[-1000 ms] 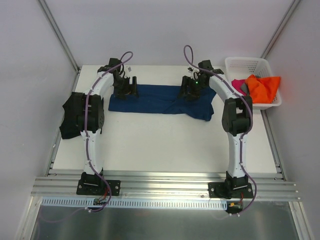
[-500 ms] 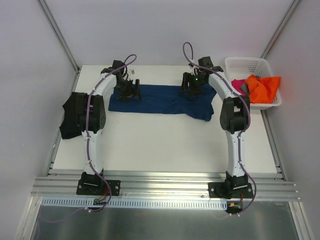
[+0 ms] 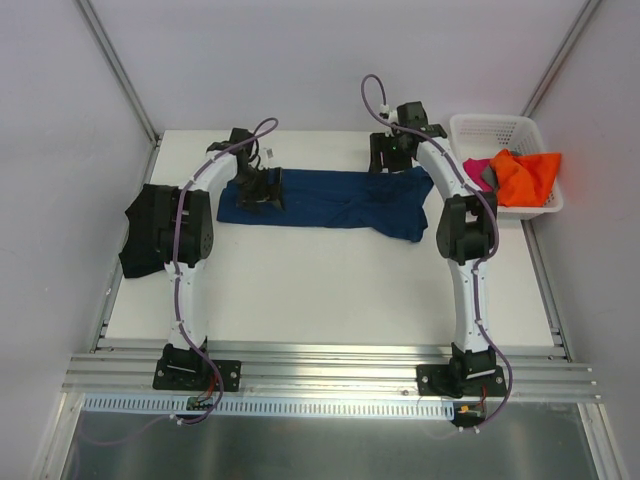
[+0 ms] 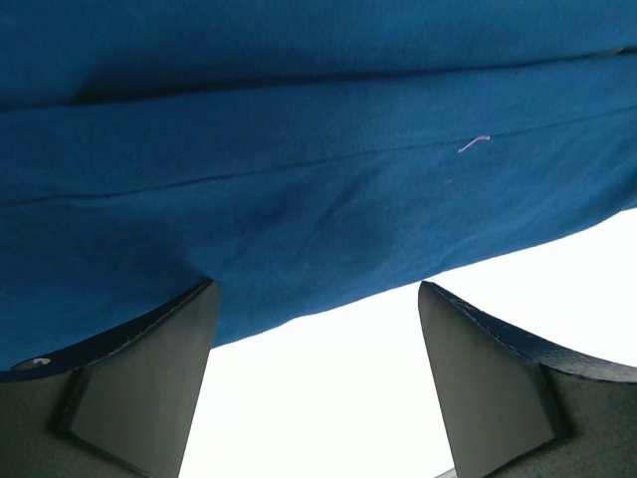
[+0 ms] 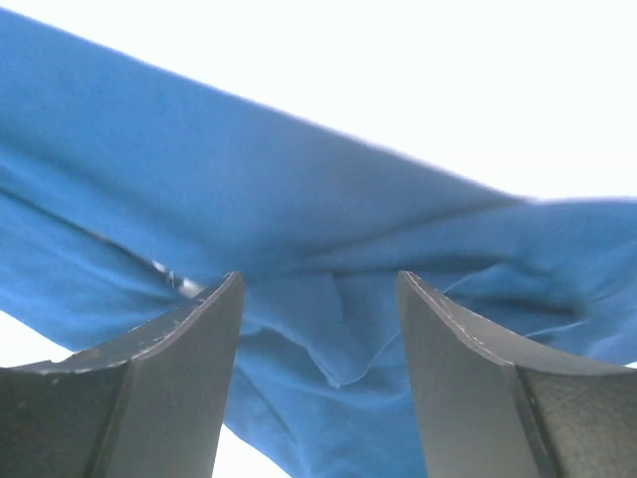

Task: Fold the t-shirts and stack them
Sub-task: Fold the tshirt

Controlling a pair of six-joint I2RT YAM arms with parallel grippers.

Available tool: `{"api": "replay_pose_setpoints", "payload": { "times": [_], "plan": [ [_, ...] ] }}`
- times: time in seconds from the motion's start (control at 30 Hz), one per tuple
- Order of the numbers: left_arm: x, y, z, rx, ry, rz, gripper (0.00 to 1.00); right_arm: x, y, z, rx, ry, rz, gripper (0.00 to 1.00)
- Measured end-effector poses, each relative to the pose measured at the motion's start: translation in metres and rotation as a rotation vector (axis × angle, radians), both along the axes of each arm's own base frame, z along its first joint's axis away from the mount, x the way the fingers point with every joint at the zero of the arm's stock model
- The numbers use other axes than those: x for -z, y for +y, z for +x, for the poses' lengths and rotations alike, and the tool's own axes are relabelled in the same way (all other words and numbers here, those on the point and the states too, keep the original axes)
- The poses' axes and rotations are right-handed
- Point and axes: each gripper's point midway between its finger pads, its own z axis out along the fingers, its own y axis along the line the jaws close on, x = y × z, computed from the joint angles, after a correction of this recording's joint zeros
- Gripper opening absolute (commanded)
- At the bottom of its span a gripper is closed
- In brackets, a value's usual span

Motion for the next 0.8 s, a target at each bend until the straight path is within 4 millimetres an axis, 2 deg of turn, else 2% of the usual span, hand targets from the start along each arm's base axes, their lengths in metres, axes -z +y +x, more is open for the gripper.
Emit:
{"api": "replay_pose_setpoints", "payload": {
  "times": [0.1, 0.2, 0.37, 0.53, 0.6, 0.8],
  "plan": [
    [0.001, -0.002, -0.003, 0.004, 0.005, 0.001, 0.82, -0.023, 0.004, 0.015, -0.023, -0.096, -0.019, 0.67],
    [-0.002, -0.002, -0.003, 0.004, 0.0, -0.001, 0.82, -0.031, 0.012, 0.013, -0.05, -0.121, -0.026, 0.67],
    [-0.008, -0.003, -0.002, 0.001, -0.011, -0.008, 0.82, -0.024, 0.015, -0.025, -0.092, -0.045, -0.05, 0.65],
    [-0.011, -0.004, -0.002, -0.008, -0.01, -0.018, 0.81, -0.014, 0.003, -0.064, -0.105, 0.051, -0.079, 0.63],
    [-0.011, -0.005, -0.002, -0.011, -0.008, -0.02, 0.81, -0.012, -0.002, -0.07, -0.105, 0.069, -0.088, 0.61],
    [-0.012, -0.006, -0.003, -0.009, -0.006, -0.026, 0.81, -0.011, -0.013, -0.066, -0.091, 0.069, -0.093, 0.58]
  ]
}}
